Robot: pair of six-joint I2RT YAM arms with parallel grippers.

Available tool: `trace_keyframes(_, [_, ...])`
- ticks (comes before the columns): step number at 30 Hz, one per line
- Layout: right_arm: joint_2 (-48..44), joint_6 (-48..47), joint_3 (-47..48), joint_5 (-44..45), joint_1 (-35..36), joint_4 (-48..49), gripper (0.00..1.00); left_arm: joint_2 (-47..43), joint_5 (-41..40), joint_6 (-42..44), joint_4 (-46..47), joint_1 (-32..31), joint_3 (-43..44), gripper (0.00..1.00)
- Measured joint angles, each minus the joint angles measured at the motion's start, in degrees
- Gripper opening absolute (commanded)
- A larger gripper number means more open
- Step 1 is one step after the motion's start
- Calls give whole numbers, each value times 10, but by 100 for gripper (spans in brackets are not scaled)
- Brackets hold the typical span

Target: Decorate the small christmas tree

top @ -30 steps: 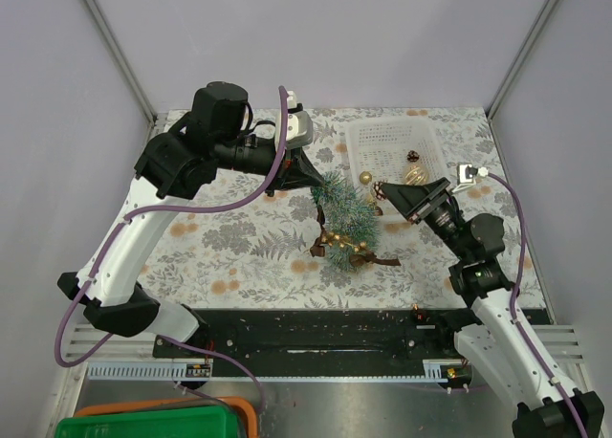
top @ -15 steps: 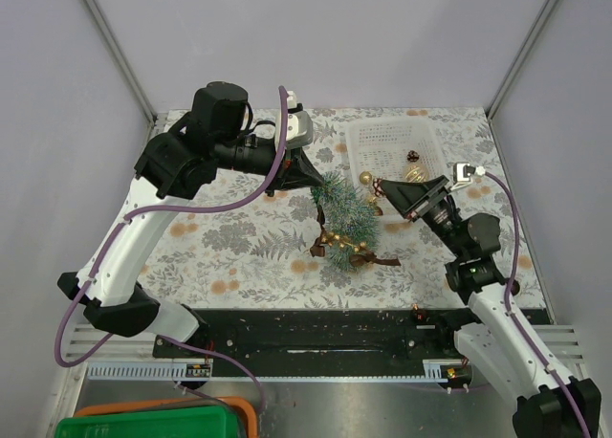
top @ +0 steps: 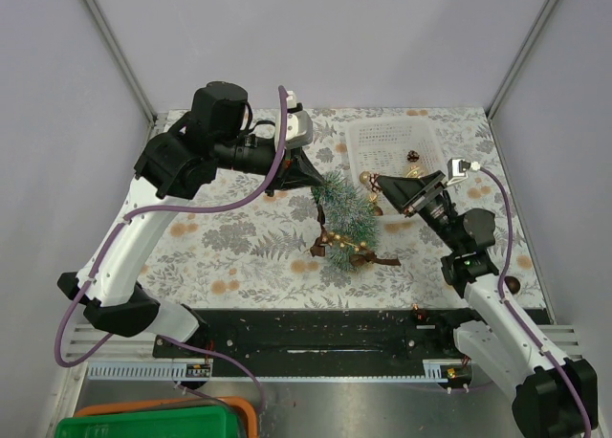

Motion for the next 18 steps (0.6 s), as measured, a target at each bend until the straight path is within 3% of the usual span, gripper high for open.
trace_keyframes(12, [-5,-23,-29,2,0,-10,29,0,0,0,0,0,0,0])
trace_keyframes(18, [-57,-40,-48,2,-1,-66,30,0,0,0,0,0,0,0])
